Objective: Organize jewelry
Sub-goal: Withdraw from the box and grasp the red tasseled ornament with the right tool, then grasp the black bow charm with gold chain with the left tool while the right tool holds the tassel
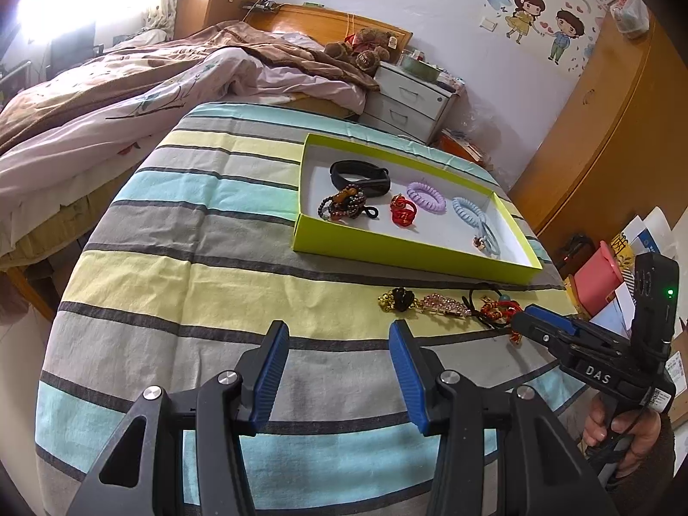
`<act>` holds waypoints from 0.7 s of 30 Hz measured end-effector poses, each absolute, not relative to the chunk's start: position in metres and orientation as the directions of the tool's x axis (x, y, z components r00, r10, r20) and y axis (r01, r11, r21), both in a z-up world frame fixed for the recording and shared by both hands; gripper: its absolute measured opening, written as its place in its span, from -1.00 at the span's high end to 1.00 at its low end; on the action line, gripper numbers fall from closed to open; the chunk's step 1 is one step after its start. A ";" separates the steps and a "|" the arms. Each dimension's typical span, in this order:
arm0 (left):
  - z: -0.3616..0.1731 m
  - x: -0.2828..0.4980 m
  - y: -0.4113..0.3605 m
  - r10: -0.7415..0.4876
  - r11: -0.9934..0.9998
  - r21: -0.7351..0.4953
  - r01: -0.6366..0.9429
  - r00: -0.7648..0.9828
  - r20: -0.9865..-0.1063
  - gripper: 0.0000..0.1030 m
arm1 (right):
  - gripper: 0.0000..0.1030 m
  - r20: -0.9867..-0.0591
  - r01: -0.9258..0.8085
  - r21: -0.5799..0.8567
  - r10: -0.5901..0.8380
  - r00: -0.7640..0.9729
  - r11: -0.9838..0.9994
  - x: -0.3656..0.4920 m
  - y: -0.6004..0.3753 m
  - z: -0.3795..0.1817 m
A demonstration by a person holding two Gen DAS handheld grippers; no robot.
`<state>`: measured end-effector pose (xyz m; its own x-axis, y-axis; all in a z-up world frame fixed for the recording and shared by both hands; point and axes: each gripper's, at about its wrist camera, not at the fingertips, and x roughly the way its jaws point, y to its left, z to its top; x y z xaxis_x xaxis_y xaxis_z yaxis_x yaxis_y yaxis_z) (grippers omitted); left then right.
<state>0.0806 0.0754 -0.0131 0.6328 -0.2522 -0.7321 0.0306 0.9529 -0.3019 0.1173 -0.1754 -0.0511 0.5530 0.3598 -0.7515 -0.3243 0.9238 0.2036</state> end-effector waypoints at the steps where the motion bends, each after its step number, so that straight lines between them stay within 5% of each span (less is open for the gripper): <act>1: -0.013 0.081 0.076 -0.253 0.952 -0.303 0.031 0.633 -0.731 0.07 | 0.19 -0.753 -0.324 0.200 0.357 0.553 0.924 0.118 -0.175 -0.052; 10: -0.017 0.084 0.076 -0.258 0.951 -0.307 0.030 0.623 -0.739 0.07 | 0.71 -0.766 -0.343 0.171 0.343 0.543 0.924 0.117 -0.168 -0.057; 21: -0.020 0.092 0.063 -0.279 0.950 -0.305 0.061 0.601 -0.749 0.07 | 0.80 -0.723 -0.337 0.188 0.362 0.588 0.923 0.113 -0.176 -0.043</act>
